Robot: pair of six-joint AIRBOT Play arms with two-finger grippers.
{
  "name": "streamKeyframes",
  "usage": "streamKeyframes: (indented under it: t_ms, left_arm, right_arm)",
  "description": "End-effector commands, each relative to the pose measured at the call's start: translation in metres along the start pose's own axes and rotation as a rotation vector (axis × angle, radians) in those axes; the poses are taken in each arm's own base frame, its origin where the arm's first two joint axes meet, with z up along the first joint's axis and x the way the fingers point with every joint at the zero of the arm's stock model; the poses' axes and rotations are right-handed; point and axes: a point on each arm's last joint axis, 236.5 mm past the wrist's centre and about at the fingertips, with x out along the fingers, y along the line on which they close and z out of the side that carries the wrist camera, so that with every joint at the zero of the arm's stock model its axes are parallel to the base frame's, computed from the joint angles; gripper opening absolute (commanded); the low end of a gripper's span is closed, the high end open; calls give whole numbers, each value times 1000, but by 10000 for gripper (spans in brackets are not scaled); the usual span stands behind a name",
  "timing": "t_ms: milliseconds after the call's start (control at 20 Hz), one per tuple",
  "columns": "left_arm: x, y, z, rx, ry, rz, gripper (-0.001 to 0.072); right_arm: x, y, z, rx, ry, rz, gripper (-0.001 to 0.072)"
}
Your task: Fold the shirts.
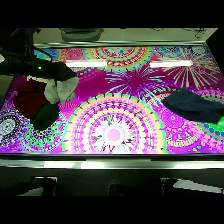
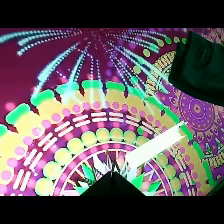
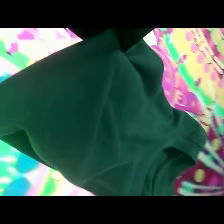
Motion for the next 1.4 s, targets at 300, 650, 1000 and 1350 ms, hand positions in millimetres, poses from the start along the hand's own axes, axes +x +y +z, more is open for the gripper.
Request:
streamKeyframes:
  t_ms: [300, 650, 1000, 1350]
  left_arm:
    - [3, -6, -3, 7, 8, -9, 26]
    - [3, -6, -2, 7, 8, -9, 27]
    - [3, -6, -2, 6, 6, -10, 26]
    - [-62, -29, 66, 122, -238, 64, 25]
  right_arm:
    - [-2, -80, -171, 335, 307, -233, 44]
    - [-22, -108, -199, 261, 380, -402, 44]
    - [-26, -97, -192, 273, 361, -378, 655]
    - [-216, -52, 56, -161, -312, -773, 691]
